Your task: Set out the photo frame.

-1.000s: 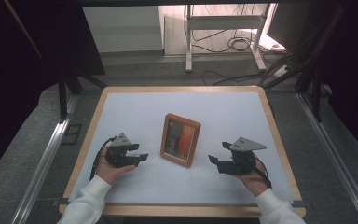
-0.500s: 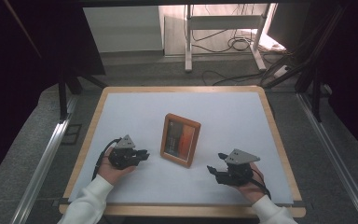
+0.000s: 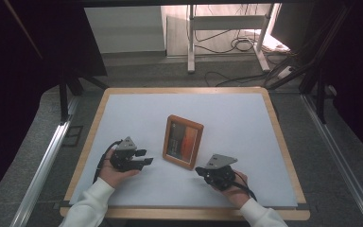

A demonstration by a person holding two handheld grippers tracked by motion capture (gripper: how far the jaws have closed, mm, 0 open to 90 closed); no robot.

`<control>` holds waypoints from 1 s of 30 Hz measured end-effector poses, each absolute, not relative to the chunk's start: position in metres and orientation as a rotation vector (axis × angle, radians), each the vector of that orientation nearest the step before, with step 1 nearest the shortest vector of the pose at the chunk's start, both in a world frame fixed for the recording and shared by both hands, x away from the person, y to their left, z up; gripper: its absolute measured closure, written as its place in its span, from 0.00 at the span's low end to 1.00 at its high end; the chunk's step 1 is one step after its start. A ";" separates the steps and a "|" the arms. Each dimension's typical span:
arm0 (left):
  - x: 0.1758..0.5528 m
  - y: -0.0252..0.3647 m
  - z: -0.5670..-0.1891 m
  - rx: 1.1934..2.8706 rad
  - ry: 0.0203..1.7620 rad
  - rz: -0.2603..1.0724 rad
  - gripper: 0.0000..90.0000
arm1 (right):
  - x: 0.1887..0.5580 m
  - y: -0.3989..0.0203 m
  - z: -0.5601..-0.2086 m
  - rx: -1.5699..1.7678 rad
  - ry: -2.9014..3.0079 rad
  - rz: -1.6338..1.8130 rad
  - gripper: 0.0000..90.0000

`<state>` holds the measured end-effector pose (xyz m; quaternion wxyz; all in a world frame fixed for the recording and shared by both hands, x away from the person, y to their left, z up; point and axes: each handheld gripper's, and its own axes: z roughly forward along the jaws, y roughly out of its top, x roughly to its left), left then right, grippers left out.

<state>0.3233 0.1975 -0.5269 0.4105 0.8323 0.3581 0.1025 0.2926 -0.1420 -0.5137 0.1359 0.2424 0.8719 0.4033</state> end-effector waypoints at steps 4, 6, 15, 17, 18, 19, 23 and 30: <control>0.324 0.198 -0.527 2.092 0.913 0.261 0.48 | 0.300 -0.128 -0.522 0.707 2.550 1.144 1.00; 0.324 0.198 -0.528 2.093 0.915 0.260 0.47 | 0.301 -0.122 -0.523 0.705 2.555 1.138 1.00; 0.324 0.198 -0.529 2.093 0.926 0.255 0.41 | 0.307 -0.116 -0.526 0.719 2.541 1.127 1.00; 0.324 0.199 -0.529 2.093 0.925 0.258 0.40 | 0.309 -0.116 -0.528 0.732 2.540 1.113 1.00; 0.324 0.199 -0.529 2.093 0.926 0.258 0.40 | 0.310 -0.116 -0.528 0.739 2.544 1.116 1.00; 0.325 0.199 -0.529 2.093 0.927 0.257 0.40 | 0.311 -0.117 -0.528 0.741 2.547 1.119 1.00; 0.325 0.199 -0.529 2.096 0.929 0.256 0.39 | 0.310 -0.117 -0.529 0.731 2.548 1.100 1.00; 0.325 0.200 -0.529 2.094 0.928 0.258 0.39 | 0.313 -0.123 -0.529 0.747 2.539 1.095 1.00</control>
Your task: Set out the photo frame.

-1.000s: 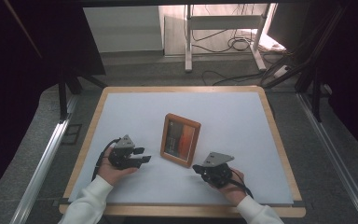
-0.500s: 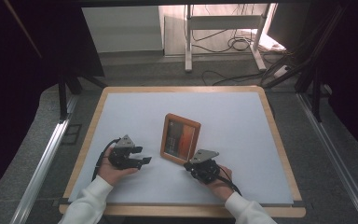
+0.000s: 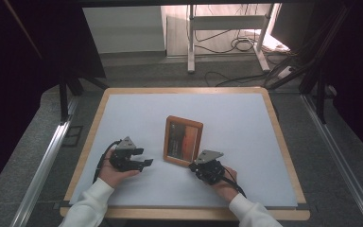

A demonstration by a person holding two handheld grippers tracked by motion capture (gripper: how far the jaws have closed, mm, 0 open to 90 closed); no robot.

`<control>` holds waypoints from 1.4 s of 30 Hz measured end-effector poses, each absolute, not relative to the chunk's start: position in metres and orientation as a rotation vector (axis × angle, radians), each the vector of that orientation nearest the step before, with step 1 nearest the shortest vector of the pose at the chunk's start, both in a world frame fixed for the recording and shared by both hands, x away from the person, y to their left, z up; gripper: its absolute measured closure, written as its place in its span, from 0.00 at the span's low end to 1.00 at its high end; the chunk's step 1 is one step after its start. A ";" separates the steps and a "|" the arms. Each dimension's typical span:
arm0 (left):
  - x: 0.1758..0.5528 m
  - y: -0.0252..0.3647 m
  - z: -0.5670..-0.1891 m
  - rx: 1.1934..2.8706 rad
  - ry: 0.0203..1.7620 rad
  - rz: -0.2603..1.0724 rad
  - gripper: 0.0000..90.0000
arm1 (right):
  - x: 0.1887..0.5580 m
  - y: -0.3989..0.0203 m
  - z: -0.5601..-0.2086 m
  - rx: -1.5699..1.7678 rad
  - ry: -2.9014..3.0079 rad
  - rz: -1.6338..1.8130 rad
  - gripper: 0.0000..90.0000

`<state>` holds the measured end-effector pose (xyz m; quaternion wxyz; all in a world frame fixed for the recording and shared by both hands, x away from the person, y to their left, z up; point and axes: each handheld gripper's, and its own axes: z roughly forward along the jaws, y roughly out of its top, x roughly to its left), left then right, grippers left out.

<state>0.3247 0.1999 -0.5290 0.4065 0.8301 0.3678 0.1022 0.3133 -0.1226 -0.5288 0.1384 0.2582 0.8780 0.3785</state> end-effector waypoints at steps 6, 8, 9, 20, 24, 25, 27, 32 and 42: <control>0.325 0.199 -0.530 2.097 0.929 0.252 0.38 | 0.318 -0.130 -0.529 0.774 2.524 1.091 1.00; 0.325 0.199 -0.530 2.098 0.930 0.251 0.38 | 0.319 -0.131 -0.529 0.776 2.525 1.095 1.00; 0.325 0.199 -0.530 2.098 0.930 0.252 0.38 | 0.319 -0.131 -0.529 0.771 2.525 1.094 1.00; 0.326 0.200 -0.530 2.096 0.928 0.254 0.37 | 0.320 -0.133 -0.529 0.768 2.517 1.082 1.00; 0.325 0.200 -0.530 2.095 0.927 0.255 0.37 | 0.321 -0.134 -0.529 0.776 2.515 1.086 1.00; 0.325 0.200 -0.530 2.095 0.927 0.254 0.37 | 0.320 -0.134 -0.529 0.775 2.514 1.083 1.00; 0.325 0.200 -0.530 2.096 0.927 0.254 0.37 | 0.320 -0.134 -0.530 0.773 2.512 1.082 1.00; 0.325 0.200 -0.530 2.095 0.928 0.255 0.37 | 0.319 -0.135 -0.530 0.775 2.508 1.089 1.00; 0.323 0.203 -0.528 2.084 0.926 0.262 0.37 | 0.307 -0.163 -0.512 0.789 2.457 1.174 1.00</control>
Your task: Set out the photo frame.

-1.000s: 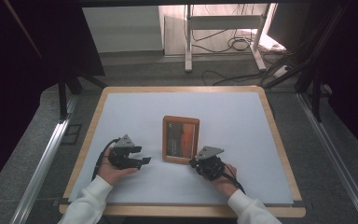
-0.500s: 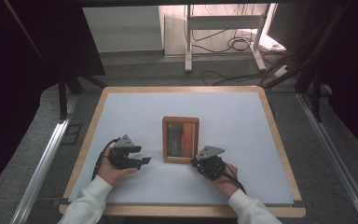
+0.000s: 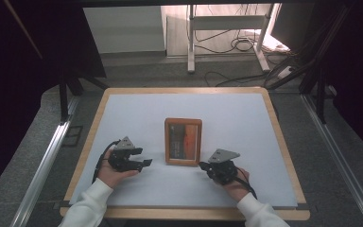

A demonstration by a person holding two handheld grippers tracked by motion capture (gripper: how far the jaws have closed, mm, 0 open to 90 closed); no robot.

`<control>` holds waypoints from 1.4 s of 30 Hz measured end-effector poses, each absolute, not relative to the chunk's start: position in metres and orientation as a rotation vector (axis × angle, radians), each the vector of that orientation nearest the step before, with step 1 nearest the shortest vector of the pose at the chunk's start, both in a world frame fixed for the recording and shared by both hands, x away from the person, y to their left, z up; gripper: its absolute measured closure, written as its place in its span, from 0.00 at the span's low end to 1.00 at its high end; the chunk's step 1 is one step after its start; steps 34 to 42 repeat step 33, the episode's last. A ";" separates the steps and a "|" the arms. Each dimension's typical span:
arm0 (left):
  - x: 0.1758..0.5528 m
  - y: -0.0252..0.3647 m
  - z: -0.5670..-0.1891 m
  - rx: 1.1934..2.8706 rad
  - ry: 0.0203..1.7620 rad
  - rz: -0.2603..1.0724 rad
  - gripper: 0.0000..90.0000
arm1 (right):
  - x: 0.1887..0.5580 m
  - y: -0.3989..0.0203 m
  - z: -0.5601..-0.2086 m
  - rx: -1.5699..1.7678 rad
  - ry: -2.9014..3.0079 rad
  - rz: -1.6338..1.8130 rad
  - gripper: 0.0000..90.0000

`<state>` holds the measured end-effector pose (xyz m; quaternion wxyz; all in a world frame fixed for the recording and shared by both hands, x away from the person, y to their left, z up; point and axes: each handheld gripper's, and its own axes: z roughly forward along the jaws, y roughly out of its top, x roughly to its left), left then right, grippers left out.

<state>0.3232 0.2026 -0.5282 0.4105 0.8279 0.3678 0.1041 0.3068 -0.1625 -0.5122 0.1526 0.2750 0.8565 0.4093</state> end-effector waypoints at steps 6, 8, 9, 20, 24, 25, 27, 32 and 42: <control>0.322 0.201 -0.528 2.088 0.924 0.263 0.36 | 0.303 -0.204 -0.500 0.877 2.377 1.239 0.96; 0.322 0.200 -0.528 2.091 0.920 0.265 0.36 | 0.302 -0.219 -0.500 0.903 2.374 1.255 0.84; 0.321 0.200 -0.528 2.094 0.919 0.265 0.36 | 0.301 -0.225 -0.502 0.920 2.368 1.255 0.76; 0.317 0.195 -0.527 2.097 0.930 0.279 0.34 | 0.293 -0.264 -0.508 1.052 2.303 1.223 0.33; 0.317 0.194 -0.527 2.101 0.928 0.282 0.33 | 0.296 -0.265 -0.509 1.075 2.286 1.221 0.29; 0.317 0.195 -0.527 2.100 0.927 0.282 0.33 | 0.297 -0.264 -0.510 1.074 2.288 1.218 0.28; 0.317 0.195 -0.527 2.096 0.928 0.281 0.33 | 0.297 -0.263 -0.510 1.070 2.290 1.212 0.27; 0.318 0.196 -0.528 2.097 0.929 0.275 0.33 | 0.298 -0.262 -0.509 1.067 2.282 1.207 0.24; 0.318 0.196 -0.528 2.098 0.929 0.274 0.32 | 0.299 -0.262 -0.509 1.064 2.279 1.207 0.23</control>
